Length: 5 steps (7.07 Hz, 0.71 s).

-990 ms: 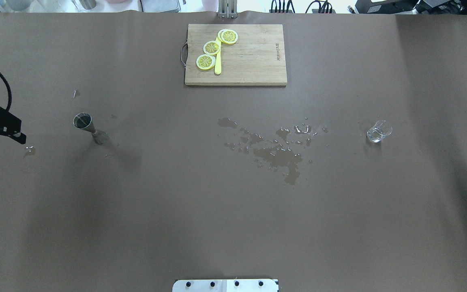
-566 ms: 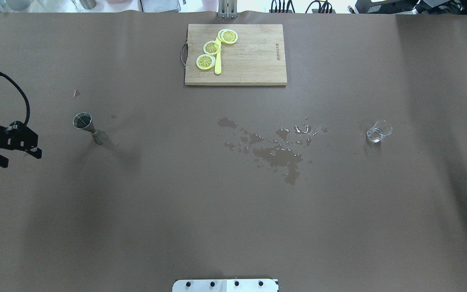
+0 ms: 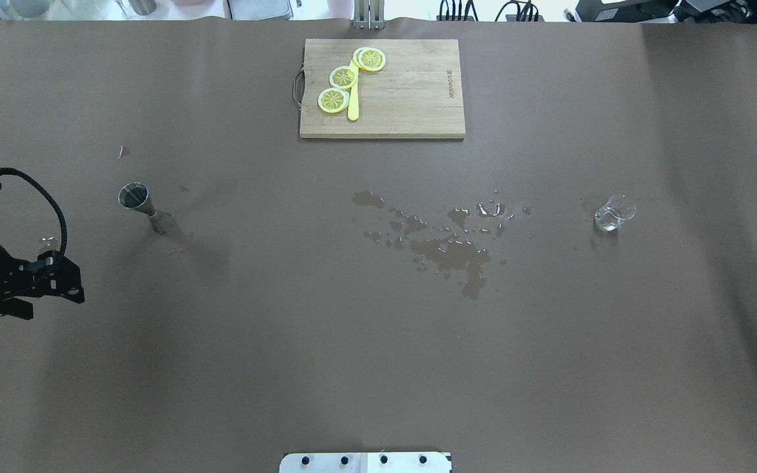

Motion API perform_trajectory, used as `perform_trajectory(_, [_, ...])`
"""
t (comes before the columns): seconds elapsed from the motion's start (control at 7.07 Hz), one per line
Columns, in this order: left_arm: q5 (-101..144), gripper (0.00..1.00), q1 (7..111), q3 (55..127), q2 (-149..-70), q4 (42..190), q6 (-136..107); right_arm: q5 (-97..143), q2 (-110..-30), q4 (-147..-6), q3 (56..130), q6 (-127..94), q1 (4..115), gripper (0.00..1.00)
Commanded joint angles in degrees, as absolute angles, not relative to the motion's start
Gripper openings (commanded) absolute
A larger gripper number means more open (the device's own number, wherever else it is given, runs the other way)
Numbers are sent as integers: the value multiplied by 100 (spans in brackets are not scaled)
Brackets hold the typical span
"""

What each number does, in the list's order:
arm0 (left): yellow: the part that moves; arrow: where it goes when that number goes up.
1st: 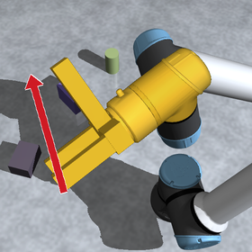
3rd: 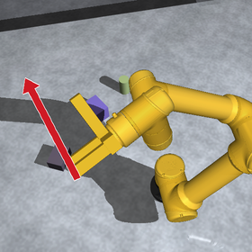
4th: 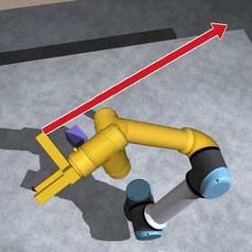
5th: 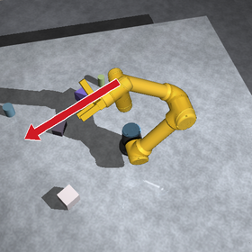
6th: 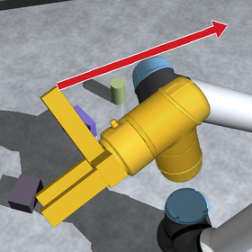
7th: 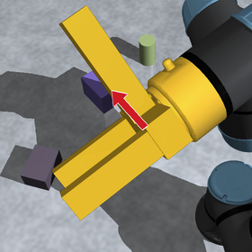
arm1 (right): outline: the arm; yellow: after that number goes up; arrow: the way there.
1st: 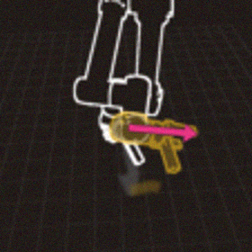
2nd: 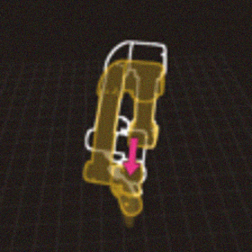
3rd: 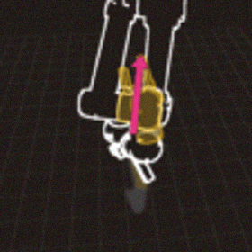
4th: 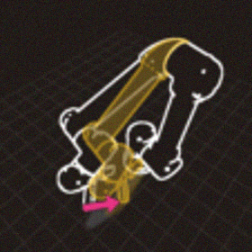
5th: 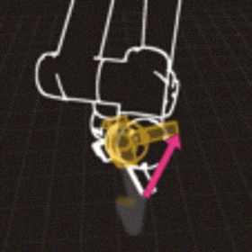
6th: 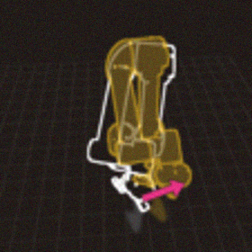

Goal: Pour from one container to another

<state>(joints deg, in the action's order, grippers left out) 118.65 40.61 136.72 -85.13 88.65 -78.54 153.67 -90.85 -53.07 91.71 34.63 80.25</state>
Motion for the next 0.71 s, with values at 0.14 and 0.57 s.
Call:
perform_trajectory(0.14, [10166, 75, 2755, 13939, -8464, 8851, -9040, 16259, -8859, -4248, 8255, 3568, 8024, 100])
perform_trajectory(0.57, [8758, 97, 1840, 13826, -8279, 8798, -9437, 16847, -8816, -3500, 7641, 3542, 8016, 100])
